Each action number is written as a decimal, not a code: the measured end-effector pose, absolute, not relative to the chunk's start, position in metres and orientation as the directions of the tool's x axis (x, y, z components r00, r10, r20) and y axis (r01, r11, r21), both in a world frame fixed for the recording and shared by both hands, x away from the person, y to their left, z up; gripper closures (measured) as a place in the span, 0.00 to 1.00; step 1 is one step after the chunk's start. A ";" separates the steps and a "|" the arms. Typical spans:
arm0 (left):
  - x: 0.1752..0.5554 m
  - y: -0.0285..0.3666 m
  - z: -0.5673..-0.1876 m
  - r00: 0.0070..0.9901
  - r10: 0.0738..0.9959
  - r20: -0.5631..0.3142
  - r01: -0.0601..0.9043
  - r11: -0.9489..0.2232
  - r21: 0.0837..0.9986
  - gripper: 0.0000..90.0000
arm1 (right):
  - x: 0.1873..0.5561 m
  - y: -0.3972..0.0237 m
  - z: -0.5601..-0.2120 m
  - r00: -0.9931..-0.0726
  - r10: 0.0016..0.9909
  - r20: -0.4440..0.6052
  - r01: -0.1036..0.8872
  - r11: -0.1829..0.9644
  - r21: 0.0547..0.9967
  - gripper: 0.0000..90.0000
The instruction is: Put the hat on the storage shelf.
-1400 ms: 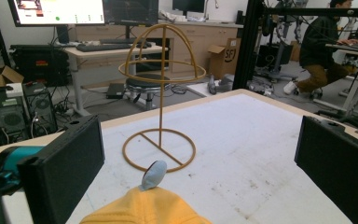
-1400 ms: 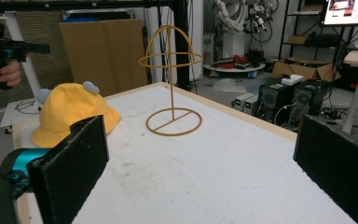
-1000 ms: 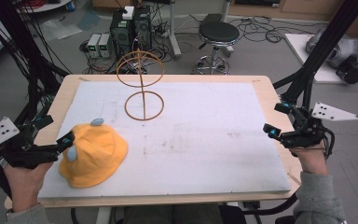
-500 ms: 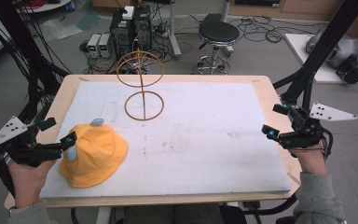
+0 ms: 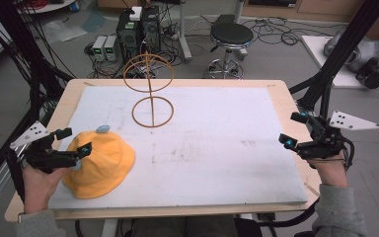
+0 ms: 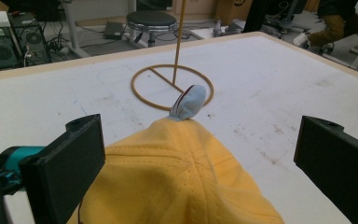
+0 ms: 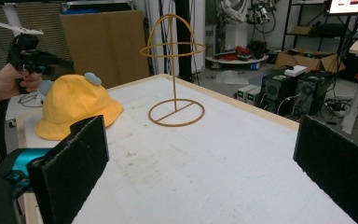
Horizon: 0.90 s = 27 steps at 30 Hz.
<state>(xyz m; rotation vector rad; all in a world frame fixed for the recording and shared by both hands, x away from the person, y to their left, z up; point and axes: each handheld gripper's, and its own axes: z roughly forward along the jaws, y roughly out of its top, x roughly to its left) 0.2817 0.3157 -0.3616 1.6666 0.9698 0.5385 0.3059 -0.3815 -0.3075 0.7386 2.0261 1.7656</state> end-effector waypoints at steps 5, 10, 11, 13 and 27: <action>0.288 0.314 -0.369 0.580 0.806 -0.117 0.350 -0.117 0.930 0.03 | 0.304 -0.382 -0.308 -0.801 0.593 0.075 0.158 0.089 0.983 0.03; 0.290 0.315 -0.373 0.584 0.804 -0.111 0.360 -0.134 0.923 0.13 | 0.304 -0.382 -0.309 -0.804 0.590 0.073 0.158 0.093 0.983 0.03; 0.290 0.316 -0.374 0.585 0.803 -0.115 0.362 -0.132 0.923 0.15 | 0.303 -0.382 -0.309 -0.804 0.590 0.072 0.158 0.095 0.983 0.03; 0.291 0.317 -0.375 0.587 0.800 -0.121 0.365 -0.128 0.922 0.22 | 0.303 -0.382 -0.309 -0.804 0.590 0.074 0.159 0.094 0.983 0.03; 0.291 0.326 -0.383 0.590 0.792 -0.158 0.388 -0.107 0.915 0.50 | 0.303 -0.380 -0.309 -0.811 0.581 0.076 0.163 0.099 0.982 0.03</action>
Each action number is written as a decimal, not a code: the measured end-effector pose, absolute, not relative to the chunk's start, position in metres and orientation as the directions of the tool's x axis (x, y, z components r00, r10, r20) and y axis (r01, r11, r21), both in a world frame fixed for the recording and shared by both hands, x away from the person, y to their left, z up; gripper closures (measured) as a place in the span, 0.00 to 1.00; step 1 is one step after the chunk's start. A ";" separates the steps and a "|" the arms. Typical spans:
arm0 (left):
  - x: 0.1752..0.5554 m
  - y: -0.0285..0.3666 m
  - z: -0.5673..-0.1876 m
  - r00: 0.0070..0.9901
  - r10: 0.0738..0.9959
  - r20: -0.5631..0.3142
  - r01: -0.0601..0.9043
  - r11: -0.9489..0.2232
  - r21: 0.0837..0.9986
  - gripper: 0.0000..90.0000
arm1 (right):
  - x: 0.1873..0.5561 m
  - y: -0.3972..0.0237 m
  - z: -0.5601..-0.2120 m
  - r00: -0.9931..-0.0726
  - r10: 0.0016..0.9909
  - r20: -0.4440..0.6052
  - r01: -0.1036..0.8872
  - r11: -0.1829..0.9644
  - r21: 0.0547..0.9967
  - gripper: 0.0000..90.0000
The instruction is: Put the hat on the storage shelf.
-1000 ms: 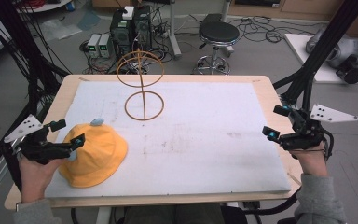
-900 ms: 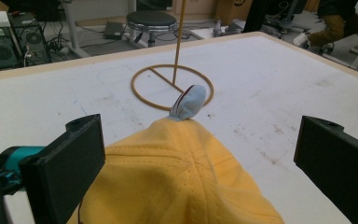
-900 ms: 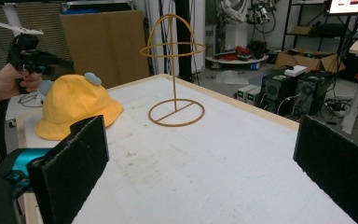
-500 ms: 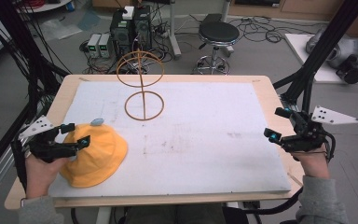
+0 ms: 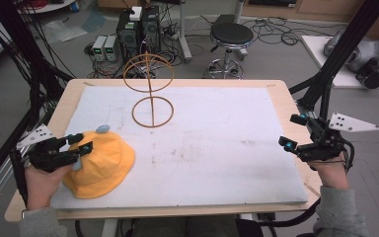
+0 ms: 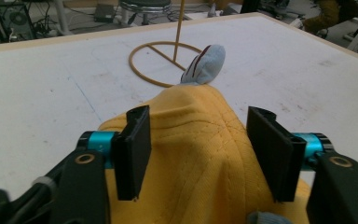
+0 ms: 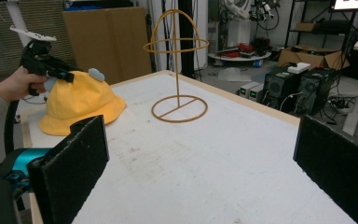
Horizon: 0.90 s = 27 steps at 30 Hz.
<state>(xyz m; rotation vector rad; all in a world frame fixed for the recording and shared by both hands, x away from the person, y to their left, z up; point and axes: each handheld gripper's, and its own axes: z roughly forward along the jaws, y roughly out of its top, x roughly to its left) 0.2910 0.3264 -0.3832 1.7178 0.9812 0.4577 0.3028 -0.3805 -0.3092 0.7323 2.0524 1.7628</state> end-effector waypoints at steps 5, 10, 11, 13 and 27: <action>0.292 0.326 -0.385 0.601 0.780 -0.173 0.405 -0.111 0.908 0.69 | 0.303 -0.380 -0.310 -0.811 0.580 0.074 0.162 0.100 0.982 0.03; 0.292 0.326 -0.386 0.604 0.776 -0.180 0.417 -0.116 0.902 0.78 | 0.303 -0.381 -0.310 -0.812 0.579 0.076 0.162 0.098 0.982 0.03; 0.292 0.326 -0.386 0.606 0.775 -0.179 0.419 -0.119 0.900 0.81 | 0.303 -0.381 -0.310 -0.811 0.580 0.076 0.161 0.097 0.982 0.03; 0.292 0.326 -0.385 0.607 0.773 -0.183 0.421 -0.118 0.899 0.82 | 0.303 -0.381 -0.310 -0.811 0.580 0.075 0.162 0.099 0.982 0.03; 0.292 0.325 -0.382 0.619 0.763 -0.186 0.421 -0.123 0.899 0.87 | 0.305 -0.380 -0.312 -0.822 0.564 0.078 0.165 0.105 0.981 0.03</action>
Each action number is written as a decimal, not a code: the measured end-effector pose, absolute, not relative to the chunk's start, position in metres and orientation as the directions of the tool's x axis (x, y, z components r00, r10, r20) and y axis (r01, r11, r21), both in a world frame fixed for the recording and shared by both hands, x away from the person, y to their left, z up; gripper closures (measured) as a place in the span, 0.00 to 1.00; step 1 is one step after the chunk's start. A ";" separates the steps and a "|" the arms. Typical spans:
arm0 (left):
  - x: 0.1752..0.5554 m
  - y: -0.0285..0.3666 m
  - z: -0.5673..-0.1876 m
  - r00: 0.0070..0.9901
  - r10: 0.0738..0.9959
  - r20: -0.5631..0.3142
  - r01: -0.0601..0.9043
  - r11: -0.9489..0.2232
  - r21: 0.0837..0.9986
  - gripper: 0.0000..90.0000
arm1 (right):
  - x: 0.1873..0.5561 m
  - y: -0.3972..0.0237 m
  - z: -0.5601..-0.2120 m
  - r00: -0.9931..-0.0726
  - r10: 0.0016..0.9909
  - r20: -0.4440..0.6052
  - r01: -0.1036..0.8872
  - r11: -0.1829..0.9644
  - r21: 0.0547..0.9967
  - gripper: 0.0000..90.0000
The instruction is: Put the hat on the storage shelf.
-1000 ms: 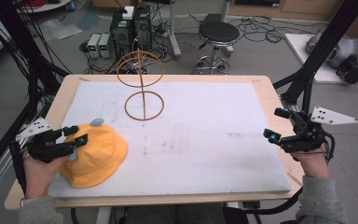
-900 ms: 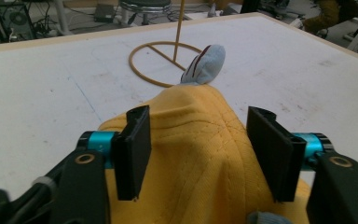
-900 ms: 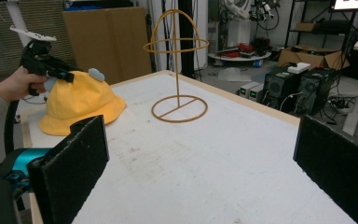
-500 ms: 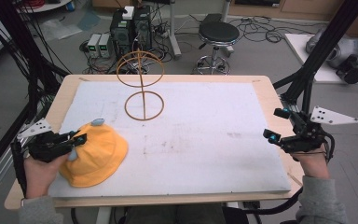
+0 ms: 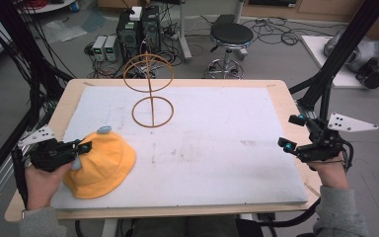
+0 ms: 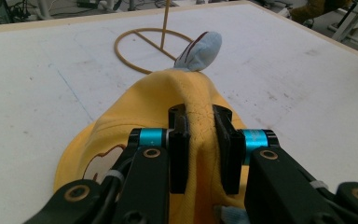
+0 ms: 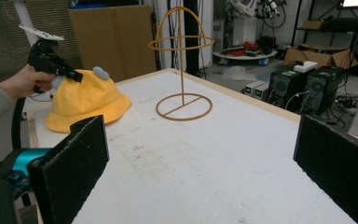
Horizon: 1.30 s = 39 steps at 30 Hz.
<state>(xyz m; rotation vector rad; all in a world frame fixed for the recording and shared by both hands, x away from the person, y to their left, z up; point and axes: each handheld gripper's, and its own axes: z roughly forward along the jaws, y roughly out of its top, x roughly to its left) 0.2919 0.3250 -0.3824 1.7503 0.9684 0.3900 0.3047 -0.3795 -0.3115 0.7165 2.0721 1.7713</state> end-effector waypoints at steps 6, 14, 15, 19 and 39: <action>0.290 0.326 -0.375 0.623 0.758 -0.193 0.408 -0.105 0.907 0.88 | 0.306 -0.377 -0.313 -0.824 0.561 0.078 0.170 0.113 0.979 0.03; 0.287 0.326 -0.359 0.638 0.748 -0.181 0.377 -0.099 0.921 0.88 | 0.306 -0.378 -0.313 -0.820 0.565 0.088 0.179 0.107 0.978 0.03; 0.287 0.326 -0.357 0.641 0.745 -0.185 0.373 -0.092 0.923 0.88 | 0.306 -0.378 -0.313 -0.820 0.565 0.088 0.179 0.107 0.978 0.03; 0.288 0.324 -0.350 0.653 0.735 -0.183 0.361 -0.091 0.928 0.88 | 0.307 -0.379 -0.313 -0.821 0.563 0.095 0.185 0.106 0.977 0.03; 0.293 0.331 -0.300 0.728 0.668 -0.155 0.306 -0.113 0.945 0.88 | 0.314 -0.375 -0.317 -0.822 0.562 0.092 0.197 0.128 0.972 0.03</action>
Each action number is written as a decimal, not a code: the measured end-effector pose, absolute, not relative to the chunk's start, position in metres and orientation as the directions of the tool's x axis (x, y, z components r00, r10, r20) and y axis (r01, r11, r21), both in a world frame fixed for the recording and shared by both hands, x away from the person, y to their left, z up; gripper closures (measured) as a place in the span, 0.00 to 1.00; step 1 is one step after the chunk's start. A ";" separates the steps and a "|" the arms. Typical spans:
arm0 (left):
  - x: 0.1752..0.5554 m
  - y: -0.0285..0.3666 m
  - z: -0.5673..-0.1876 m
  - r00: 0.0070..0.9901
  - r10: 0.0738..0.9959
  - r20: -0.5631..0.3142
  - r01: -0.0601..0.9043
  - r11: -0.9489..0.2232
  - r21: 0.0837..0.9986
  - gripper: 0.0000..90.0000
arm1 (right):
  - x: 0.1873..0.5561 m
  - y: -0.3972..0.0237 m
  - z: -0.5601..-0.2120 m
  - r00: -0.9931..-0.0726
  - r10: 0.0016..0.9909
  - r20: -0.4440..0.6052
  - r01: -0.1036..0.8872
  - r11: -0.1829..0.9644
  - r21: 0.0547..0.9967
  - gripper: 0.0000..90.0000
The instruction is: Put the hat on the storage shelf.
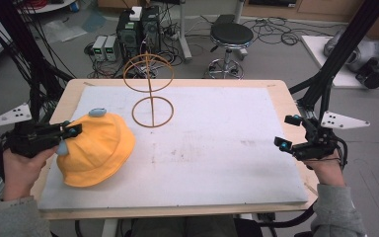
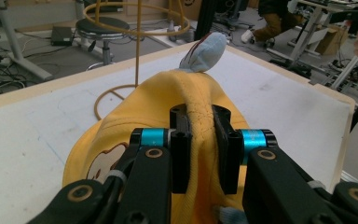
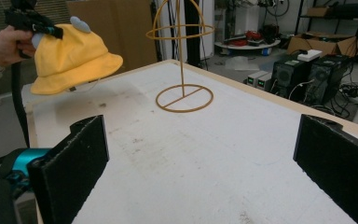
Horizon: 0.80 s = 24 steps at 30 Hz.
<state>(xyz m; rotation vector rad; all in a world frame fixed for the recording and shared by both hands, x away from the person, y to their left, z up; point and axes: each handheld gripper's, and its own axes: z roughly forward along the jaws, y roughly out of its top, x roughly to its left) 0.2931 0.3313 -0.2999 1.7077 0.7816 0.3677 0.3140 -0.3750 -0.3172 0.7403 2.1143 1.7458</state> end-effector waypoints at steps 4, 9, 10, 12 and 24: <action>0.299 0.329 -0.288 0.736 0.662 -0.142 0.301 -0.132 0.944 0.88 | 0.315 -0.375 -0.318 -0.824 0.559 0.093 0.198 0.130 0.972 0.03; 0.306 0.323 -0.276 0.735 0.666 -0.123 0.302 -0.160 0.940 0.88 | 0.315 -0.373 -0.318 -0.828 0.553 0.098 0.203 0.131 0.970 0.03; 0.308 0.322 -0.274 0.737 0.665 -0.121 0.300 -0.161 0.940 0.88 | 0.315 -0.373 -0.318 -0.828 0.553 0.098 0.203 0.131 0.970 0.03; 0.310 0.321 -0.270 0.738 0.665 -0.118 0.301 -0.167 0.939 0.88 | 0.315 -0.373 -0.318 -0.828 0.552 0.097 0.202 0.133 0.970 0.03; 0.331 0.309 -0.236 0.753 0.654 -0.080 0.284 -0.212 0.935 0.88 | 0.316 -0.373 -0.318 -0.829 0.550 0.097 0.202 0.134 0.970 0.03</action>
